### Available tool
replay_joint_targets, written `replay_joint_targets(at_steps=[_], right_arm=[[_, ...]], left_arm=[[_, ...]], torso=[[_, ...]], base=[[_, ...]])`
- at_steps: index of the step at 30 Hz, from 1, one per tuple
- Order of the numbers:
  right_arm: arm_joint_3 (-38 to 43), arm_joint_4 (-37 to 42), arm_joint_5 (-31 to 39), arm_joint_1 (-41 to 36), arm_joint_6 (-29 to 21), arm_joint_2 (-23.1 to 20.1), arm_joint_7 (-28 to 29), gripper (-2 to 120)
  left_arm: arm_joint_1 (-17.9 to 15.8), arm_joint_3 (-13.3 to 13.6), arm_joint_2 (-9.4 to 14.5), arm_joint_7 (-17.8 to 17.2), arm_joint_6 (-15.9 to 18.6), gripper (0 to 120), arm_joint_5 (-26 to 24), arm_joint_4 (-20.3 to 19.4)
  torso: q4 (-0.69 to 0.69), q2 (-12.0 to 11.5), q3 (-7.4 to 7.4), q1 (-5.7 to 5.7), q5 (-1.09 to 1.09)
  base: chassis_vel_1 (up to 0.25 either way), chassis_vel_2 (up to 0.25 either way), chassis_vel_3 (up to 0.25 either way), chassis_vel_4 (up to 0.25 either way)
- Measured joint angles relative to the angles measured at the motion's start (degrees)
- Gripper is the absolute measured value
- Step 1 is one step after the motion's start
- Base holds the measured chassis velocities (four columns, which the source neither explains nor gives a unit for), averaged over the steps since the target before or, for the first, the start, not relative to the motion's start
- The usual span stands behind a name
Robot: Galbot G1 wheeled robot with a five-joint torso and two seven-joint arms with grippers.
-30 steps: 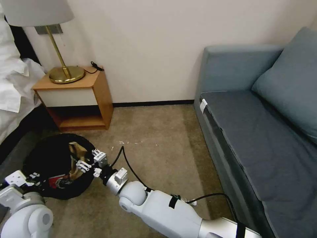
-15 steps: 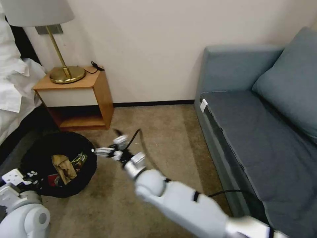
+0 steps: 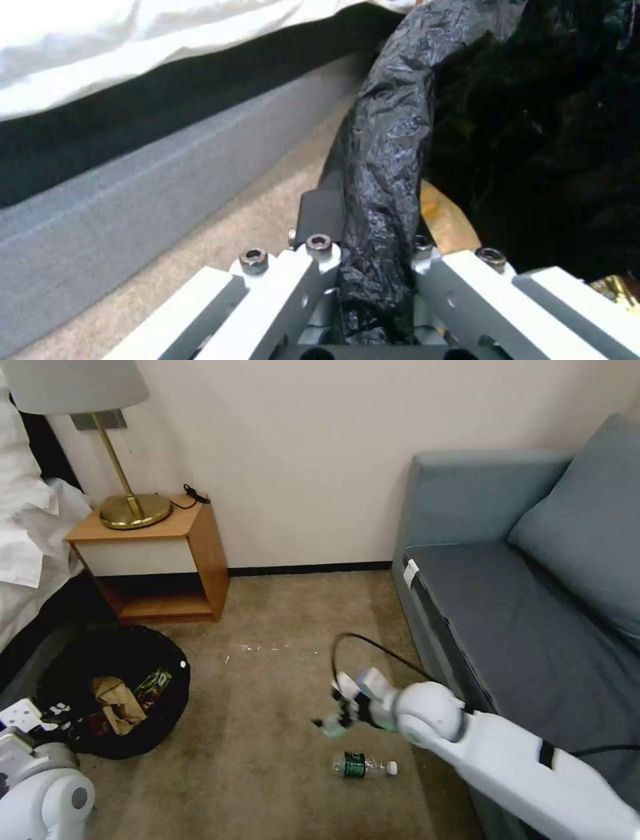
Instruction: Pick up the trash bin, then pick up the garbage on the floor and place it into the trash bin.
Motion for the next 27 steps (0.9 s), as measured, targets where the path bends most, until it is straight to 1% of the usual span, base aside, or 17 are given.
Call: replay_joint_targets(at_steps=[2,3,5,9,11,13,15,19,27], right_arm=[[0.2,-3.6,-3.9,-1.6,0.2,1.2,-1.8,100],[0.2,-3.6,-3.9,-1.6,0.2,1.2,-1.8,100],[0.4,-6.4,-6.8,-2.5,0.5,2.6,-4.0,100],[0.4,-9.1,-9.6,-2.8,0.7,4.1,-6.4,100],[0.5,-12.3,-12.1,-2.6,0.9,5.7,-8.0,100],[0.6,-13.0,-12.4,-2.6,0.9,6.1,-8.2,100],[0.8,-15.6,-14.1,-2.4,1.1,7.6,-8.9,100],[1.2,-17.7,-16.4,-3.0,1.2,9.2,-9.9,100],[1.3,-20.0,-20.1,-4.1,2.0,11.2,-10.6,100]], left_arm=[[-0.1,0.0,0.2,0.0,0.0,4,0.0,0.2],[-0.1,0.0,0.2,0.0,0.0,4,0.0,0.2],[-0.1,0.0,0.4,0.0,0.0,4,0.0,0.4],[0.0,-0.3,0.6,-0.1,0.0,4,-0.1,0.4],[0.0,-0.4,0.6,-0.1,0.0,4,-0.2,0.3],[0.0,-0.4,0.6,-0.1,0.0,4,-0.2,0.2],[0.0,-0.4,0.6,-0.1,0.0,4,-0.3,0.1],[0.0,-0.5,0.4,-0.2,0.0,4,-0.3,0.1],[0.1,-0.5,-0.2,-0.2,0.0,4,-0.2,-0.3]], torso=[[0.0,0.0,0.0,0.0,0.0],[0.0,0.0,0.0,0.0,0.0],[0.01,0.0,0.0,0.0,-0.02],[0.01,0.0,0.0,0.0,-0.02],[0.02,0.0,0.0,0.0,-0.02],[0.01,0.0,0.0,0.0,-0.03],[0.01,0.0,0.0,0.0,-0.03],[0.02,0.0,0.0,0.0,-0.03],[0.02,0.0,0.0,0.0,-0.03]], base=[[0.0,0.0,0.0,0.0],[0.0,0.0,0.0,0.0],[0.0,0.0,0.0,0.0],[0.0,0.0,0.0,0.0],[0.0,0.0,0.0,0.0],[0.0,0.0,0.0,0.0],[0.0,0.0,0.0,0.0],[0.0,0.0,0.0,0.0],[0.0,0.0,0.0,0.0]])
